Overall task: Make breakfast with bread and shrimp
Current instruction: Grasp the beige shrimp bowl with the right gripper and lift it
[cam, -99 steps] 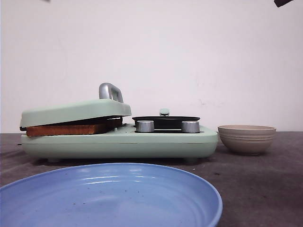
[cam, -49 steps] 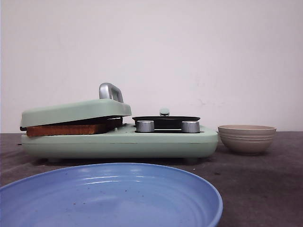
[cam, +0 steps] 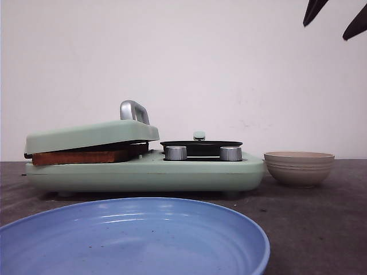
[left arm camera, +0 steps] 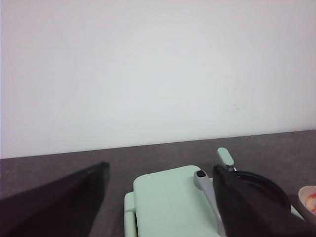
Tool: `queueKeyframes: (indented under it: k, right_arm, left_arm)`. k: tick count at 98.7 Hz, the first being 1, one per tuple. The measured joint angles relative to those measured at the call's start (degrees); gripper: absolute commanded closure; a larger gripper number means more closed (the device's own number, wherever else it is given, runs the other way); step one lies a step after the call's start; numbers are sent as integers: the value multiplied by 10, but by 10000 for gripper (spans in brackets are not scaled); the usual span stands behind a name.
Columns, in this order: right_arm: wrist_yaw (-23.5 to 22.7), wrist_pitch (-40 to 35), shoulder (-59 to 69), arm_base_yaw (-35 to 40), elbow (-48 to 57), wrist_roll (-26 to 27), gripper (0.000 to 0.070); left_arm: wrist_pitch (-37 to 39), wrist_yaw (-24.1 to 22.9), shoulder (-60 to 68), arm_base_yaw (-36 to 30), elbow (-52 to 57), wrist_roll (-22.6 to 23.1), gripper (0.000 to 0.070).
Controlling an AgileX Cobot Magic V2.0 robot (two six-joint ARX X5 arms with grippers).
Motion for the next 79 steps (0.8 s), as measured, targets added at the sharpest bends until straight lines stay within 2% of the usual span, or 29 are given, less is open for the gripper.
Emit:
queueKeyframes:
  k: [9,29,55,79]
  right_arm:
    - [-25,-10,57,-46,35,-4,288]
    - [-45,-24,157,-110,67,-7,288]
    - [-100,-20,269,-139,67,-1,287]
    - [-119,11,345,-141,67,15,287]
  left_arm:
    - [0,0,-3,0,0,1,306]
    - [-2,0,-4,0,0,4,306]
    - [-4,0,-4,0,0,4,306]
    - [-8,0,-4,0,0,4,306]
